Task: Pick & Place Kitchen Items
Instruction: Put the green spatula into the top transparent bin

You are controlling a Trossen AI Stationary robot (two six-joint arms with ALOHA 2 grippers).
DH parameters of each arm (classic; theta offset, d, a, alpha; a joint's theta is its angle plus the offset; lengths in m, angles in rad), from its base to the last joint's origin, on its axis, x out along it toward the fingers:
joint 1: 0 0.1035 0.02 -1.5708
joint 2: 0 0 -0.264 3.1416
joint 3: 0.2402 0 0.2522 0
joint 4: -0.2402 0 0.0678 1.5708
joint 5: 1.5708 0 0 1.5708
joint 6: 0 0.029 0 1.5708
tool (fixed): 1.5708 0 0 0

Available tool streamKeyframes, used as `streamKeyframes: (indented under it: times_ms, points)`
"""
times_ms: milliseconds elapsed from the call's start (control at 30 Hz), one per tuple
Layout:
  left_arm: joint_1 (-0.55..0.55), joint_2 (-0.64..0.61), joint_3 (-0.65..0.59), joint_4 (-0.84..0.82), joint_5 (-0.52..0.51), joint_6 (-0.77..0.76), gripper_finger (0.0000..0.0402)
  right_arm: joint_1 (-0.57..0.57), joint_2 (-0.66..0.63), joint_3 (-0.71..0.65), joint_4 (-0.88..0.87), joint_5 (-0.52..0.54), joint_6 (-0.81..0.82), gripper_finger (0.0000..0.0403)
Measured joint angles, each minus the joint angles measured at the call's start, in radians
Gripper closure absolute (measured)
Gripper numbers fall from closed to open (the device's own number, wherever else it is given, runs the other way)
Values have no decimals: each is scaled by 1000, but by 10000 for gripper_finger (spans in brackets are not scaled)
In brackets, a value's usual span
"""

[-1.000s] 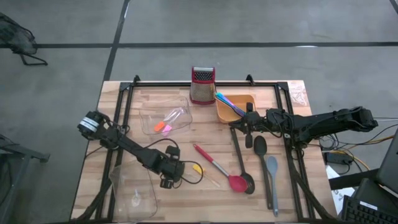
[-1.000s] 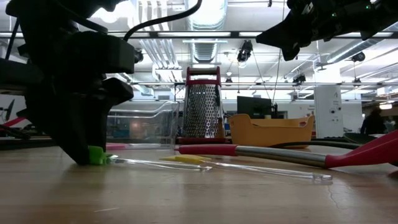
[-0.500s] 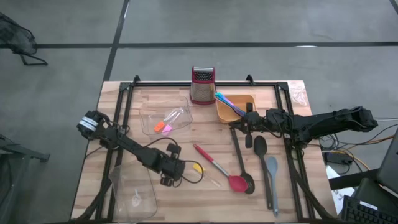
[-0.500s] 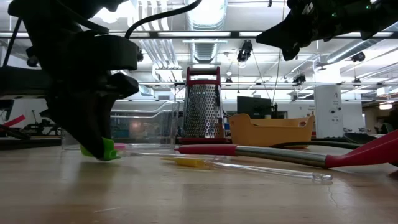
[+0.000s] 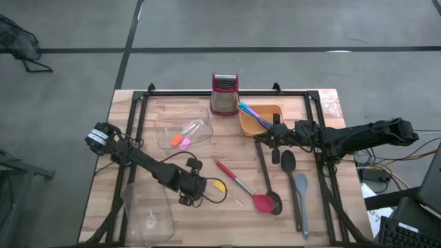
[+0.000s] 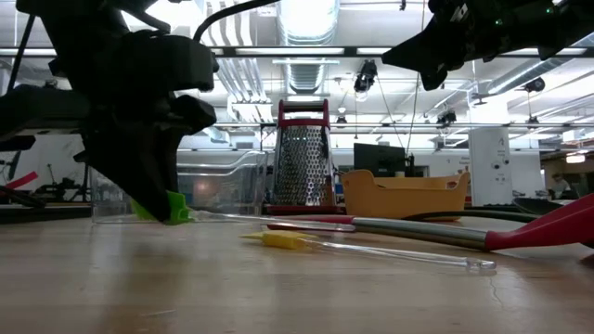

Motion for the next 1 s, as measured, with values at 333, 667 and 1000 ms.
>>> streamKeyframes:
  times_ms: [333,667,1000]
  points:
    - [0,0,0,-16,-27,13,369,0,0,0,0,0,0,394]
    - [-1,-7,21,-96,-126,11,378,0,0,0,0,0,0,394]
    - [-3,-79,68,-213,-177,9,384,0,0,0,0,0,0,394]
